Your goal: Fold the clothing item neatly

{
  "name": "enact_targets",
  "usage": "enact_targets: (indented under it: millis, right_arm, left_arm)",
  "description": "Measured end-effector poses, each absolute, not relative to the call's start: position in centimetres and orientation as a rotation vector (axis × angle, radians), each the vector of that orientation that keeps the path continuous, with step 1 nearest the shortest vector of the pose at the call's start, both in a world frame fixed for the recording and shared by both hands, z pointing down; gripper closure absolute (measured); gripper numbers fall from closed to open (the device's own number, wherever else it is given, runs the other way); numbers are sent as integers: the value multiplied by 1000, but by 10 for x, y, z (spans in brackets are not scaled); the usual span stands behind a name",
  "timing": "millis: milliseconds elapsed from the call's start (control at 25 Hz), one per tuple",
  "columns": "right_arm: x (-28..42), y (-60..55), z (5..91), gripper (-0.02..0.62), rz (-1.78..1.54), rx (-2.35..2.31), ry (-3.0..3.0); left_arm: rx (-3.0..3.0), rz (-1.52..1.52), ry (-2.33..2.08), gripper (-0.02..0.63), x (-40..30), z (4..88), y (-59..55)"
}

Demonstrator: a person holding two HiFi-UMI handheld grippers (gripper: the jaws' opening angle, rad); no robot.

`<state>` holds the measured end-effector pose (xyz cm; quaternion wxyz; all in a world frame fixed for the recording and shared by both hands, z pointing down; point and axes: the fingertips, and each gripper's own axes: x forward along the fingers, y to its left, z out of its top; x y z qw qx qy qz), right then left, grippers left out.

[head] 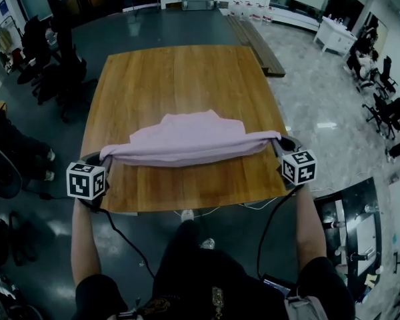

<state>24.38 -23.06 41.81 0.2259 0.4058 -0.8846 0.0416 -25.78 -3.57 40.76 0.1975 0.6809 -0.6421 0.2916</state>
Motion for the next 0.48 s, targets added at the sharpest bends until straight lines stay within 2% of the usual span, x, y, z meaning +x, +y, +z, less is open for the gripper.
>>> enact_targets:
  millis: [240, 480]
  right_arm:
    - [217, -303, 428, 571, 180, 1091, -2370]
    - [195, -378, 479, 571, 327, 1059, -2258]
  left_arm:
    - [1868, 889, -1729, 546, -286, 421, -108]
    - [1821, 912, -1570, 546, -309, 473, -194]
